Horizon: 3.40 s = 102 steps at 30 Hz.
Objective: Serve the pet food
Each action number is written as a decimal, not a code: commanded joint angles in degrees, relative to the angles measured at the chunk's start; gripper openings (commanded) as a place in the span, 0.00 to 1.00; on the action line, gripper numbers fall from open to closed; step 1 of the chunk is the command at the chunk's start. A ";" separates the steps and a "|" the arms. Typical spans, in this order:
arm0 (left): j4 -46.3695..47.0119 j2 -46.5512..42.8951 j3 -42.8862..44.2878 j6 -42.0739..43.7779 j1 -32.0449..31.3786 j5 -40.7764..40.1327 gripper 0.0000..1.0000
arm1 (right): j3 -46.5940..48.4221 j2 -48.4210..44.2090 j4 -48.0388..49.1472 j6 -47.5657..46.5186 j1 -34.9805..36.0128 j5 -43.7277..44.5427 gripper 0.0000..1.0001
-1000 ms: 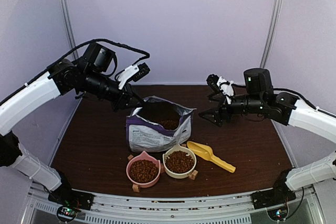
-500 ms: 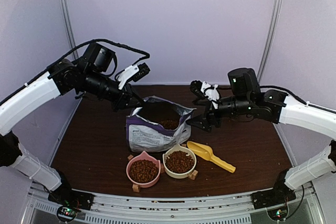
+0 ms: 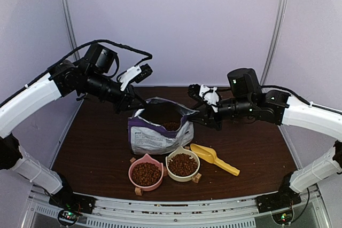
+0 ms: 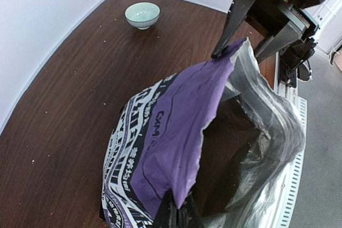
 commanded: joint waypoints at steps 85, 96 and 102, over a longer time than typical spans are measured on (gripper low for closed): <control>-5.96 13.31 17.50 8.90 -19.83 -28.93 0.00 | -9.19 -4.42 17.97 12.00 -2.78 -9.22 0.17; -3.24 14.81 17.50 8.12 -19.83 -27.19 0.22 | -10.82 -6.61 19.58 12.12 -2.78 -8.32 0.00; -1.30 18.08 19.63 8.09 -19.83 -24.85 0.35 | -11.21 -7.68 19.73 12.59 -2.74 -8.23 0.00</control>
